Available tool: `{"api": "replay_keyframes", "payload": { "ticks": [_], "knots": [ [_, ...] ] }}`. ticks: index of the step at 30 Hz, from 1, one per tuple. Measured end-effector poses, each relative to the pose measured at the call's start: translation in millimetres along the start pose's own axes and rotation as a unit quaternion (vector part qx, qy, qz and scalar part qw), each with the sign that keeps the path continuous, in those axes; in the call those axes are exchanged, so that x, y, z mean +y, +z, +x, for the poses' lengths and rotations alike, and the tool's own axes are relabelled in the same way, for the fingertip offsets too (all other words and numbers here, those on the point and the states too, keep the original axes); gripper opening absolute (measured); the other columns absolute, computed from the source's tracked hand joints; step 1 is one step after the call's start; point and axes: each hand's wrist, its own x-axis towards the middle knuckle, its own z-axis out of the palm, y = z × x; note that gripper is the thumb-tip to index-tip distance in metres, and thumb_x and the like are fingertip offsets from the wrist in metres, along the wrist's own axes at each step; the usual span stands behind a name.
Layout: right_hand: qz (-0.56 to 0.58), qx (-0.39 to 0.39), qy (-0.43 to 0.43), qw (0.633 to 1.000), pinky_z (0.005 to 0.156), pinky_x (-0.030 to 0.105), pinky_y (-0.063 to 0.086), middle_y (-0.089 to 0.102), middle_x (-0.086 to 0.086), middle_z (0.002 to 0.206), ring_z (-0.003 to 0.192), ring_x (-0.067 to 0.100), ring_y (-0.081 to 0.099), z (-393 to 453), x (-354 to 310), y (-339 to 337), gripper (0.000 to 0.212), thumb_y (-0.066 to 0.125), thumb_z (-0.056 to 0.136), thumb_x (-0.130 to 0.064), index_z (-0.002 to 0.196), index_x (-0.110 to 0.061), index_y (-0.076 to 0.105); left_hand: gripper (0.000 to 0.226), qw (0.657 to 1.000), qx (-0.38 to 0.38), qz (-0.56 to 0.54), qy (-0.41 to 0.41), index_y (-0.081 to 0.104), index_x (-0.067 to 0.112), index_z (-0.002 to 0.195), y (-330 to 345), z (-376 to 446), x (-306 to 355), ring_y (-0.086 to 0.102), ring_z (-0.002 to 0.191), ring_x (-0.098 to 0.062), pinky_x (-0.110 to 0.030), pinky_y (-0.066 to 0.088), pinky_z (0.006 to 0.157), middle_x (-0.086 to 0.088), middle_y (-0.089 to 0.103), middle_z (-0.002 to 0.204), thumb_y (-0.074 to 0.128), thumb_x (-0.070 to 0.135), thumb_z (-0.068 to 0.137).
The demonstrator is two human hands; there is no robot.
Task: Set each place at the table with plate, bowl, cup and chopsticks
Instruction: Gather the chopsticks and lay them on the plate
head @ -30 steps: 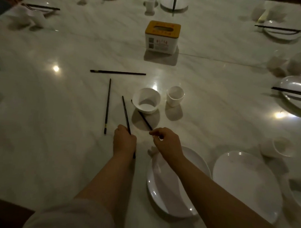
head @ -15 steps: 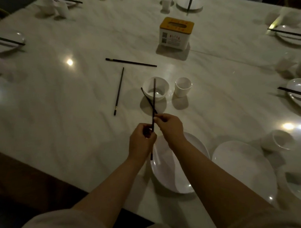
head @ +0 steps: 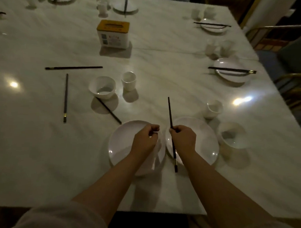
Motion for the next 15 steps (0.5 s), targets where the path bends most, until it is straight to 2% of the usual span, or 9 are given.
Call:
{"api": "replay_keyframes", "payload": {
  "ticks": [3, 4, 6, 8, 10, 13, 15],
  "knots": [
    [-0.043, 0.025, 0.016, 0.999, 0.074, 0.015, 0.034, 0.072, 0.008, 0.100, 0.095, 0.021, 0.064, 3, 25, -18, 0.021, 0.059, 0.091, -0.022, 0.101, -0.009, 0.072, 0.040, 0.998, -0.040, 0.045, -0.014, 0.053, 0.020, 0.130, 19, 2, 11, 0.060, 0.102, -0.014, -0.025, 0.047, 0.088, 0.005, 0.061, 0.111, 0.052, 0.010, 0.091],
    [-0.051, 0.032, 0.020, 0.998, 0.071, 0.012, 0.030, 0.072, 0.008, 0.100, 0.094, 0.020, 0.063, 4, 31, -22, 0.021, 0.059, 0.091, -0.021, 0.101, -0.008, 0.072, 0.042, 0.997, -0.047, 0.061, -0.015, 0.052, 0.021, 0.131, 23, 4, 12, 0.060, 0.097, -0.015, -0.024, 0.047, 0.084, 0.004, 0.063, 0.108, 0.053, 0.012, 0.090],
    [-0.059, 0.045, 0.029, 0.997, 0.071, 0.009, 0.029, 0.071, 0.007, 0.099, 0.092, 0.019, 0.063, 6, 40, -27, 0.020, 0.059, 0.091, -0.019, 0.102, -0.008, 0.072, 0.041, 0.996, -0.056, 0.071, -0.022, 0.052, 0.021, 0.130, 29, 6, 11, 0.063, 0.094, -0.017, -0.030, 0.051, 0.087, -0.002, 0.066, 0.113, 0.055, 0.015, 0.090],
    [-0.058, 0.054, 0.032, 0.996, 0.078, 0.016, 0.038, 0.071, 0.007, 0.097, 0.090, 0.019, 0.064, 8, 46, -28, 0.018, 0.060, 0.091, -0.017, 0.103, -0.008, 0.070, 0.041, 0.994, -0.062, 0.077, -0.035, 0.052, 0.022, 0.132, 34, 8, 10, 0.064, 0.098, -0.019, -0.038, 0.053, 0.092, -0.005, 0.065, 0.119, 0.056, 0.018, 0.091],
    [-0.055, 0.057, 0.035, 0.996, 0.081, 0.022, 0.045, 0.070, 0.008, 0.096, 0.089, 0.021, 0.065, 11, 51, -29, 0.016, 0.060, 0.090, -0.016, 0.102, -0.009, 0.069, 0.043, 0.994, -0.062, 0.085, -0.037, 0.051, 0.022, 0.133, 36, 8, 11, 0.063, 0.099, -0.019, -0.038, 0.053, 0.093, -0.005, 0.064, 0.121, 0.056, 0.017, 0.091],
    [-0.060, 0.056, 0.036, 0.996, 0.081, 0.025, 0.046, 0.068, 0.009, 0.101, 0.093, 0.021, 0.063, 14, 55, -30, 0.019, 0.060, 0.090, -0.016, 0.106, -0.009, 0.067, 0.044, 0.995, -0.059, 0.079, -0.033, 0.050, 0.022, 0.134, 38, 8, 12, 0.062, 0.095, -0.016, -0.035, 0.053, 0.092, -0.005, 0.061, 0.125, 0.055, 0.015, 0.092],
    [-0.063, 0.058, 0.029, 0.996, 0.087, 0.028, 0.045, 0.064, 0.009, 0.109, 0.100, 0.022, 0.060, 12, 53, -30, 0.025, 0.060, 0.090, -0.018, 0.114, -0.009, 0.063, 0.044, 0.995, -0.060, 0.079, -0.034, 0.050, 0.022, 0.134, 38, 8, 11, 0.061, 0.096, -0.015, -0.032, 0.052, 0.091, -0.004, 0.061, 0.126, 0.056, 0.016, 0.091]
  ]
}}
